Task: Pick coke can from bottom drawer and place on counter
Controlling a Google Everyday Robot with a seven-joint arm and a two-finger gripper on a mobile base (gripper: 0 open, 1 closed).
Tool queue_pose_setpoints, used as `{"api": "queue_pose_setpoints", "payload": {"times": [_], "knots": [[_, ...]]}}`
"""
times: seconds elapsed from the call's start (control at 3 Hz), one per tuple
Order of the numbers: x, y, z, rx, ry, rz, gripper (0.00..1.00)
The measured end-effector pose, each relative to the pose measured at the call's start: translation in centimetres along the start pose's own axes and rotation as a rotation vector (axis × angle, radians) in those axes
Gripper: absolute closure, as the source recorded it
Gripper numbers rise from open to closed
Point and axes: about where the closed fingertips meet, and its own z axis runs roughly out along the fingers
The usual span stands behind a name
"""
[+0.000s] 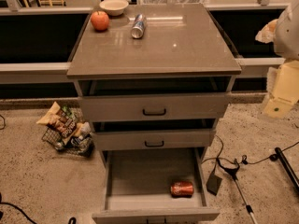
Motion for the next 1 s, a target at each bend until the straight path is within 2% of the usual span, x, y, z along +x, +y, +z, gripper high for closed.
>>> {"api": "queue_pose_setpoints", "payload": {"times": [0.33, 0.67, 1.0], "knots": [[0.0, 0.0, 0.0, 0.000, 0.000, 0.000, 0.00], [0.8, -0.1, 3.5, -0.029, -0.029, -0.046, 0.00], [2.5, 0.1, 10.8, -0.110, -0.137, -0.107, 0.00]]}}
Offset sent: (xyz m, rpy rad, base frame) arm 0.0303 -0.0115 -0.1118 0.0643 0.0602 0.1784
